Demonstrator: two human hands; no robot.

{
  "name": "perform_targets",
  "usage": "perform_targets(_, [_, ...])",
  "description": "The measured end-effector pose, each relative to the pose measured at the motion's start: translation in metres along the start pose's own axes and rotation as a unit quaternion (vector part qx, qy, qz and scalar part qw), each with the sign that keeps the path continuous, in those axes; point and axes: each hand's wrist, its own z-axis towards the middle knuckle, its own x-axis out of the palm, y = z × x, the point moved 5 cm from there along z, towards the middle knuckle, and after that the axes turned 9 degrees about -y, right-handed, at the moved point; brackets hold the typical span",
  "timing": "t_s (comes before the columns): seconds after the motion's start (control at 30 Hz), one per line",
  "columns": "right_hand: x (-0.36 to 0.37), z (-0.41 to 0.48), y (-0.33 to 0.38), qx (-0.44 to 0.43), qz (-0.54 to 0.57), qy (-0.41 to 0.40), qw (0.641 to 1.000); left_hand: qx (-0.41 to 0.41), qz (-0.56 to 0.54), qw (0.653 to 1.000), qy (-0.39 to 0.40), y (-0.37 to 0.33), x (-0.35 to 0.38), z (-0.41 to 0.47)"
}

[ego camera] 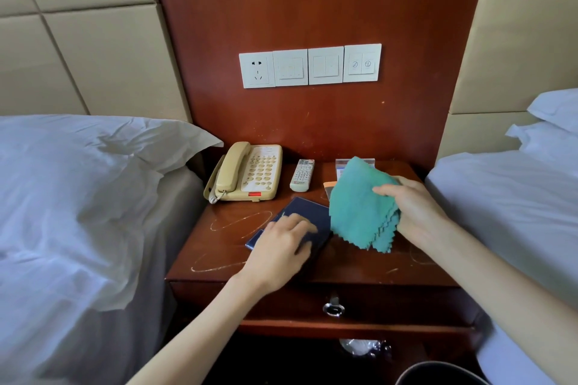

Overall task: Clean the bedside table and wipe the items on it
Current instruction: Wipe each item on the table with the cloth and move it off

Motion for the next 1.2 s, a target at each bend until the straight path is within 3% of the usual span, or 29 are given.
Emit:
perform_targets(0.13, [-0.001,0.002,0.001,-0.01,0.001,0.004,1.0,-0.195,0.119,0.97,0.084,0.043,0.004,-0.006])
perform_targets(0.2, [-0.001,0.002,-0.001,-0.012,-0.002,0.006,1.0,-0.244,0.169,0.945,0.137,0.053,0.007,-0.011])
perform_targets(0.67, [-0.004,0.004,-0.006,-0.022,0.004,-0.003,1.0,-0.373,0.119,0.89,0.235,0.057,0.004,0.007])
perform_targets(0.87, [-0.01,0.005,-0.008,-0.03,0.009,-0.003,0.999,-0.359,0.121,0.904,0.198,0.046,-0.012,0.017])
perform_targets(0.93, [-0.014,0.006,-0.01,-0.037,0.013,-0.01,0.999,-0.359,0.052,0.922,0.138,0.044,-0.023,0.02])
perform_targets(1.0, [-0.016,0.006,-0.009,-0.047,0.029,-0.016,0.998,-0.386,-0.103,0.912,0.098,0.042,-0.028,0.018])
perform_targets(1.07, [-0.016,0.006,-0.009,-0.059,0.046,-0.022,0.997,-0.419,-0.254,0.868,0.08,0.037,-0.029,0.011])
perform_targets(1.2, [-0.01,0.0,-0.009,-0.09,0.031,-0.018,0.995,-0.451,-0.398,0.797,0.055,0.028,-0.028,-0.004])
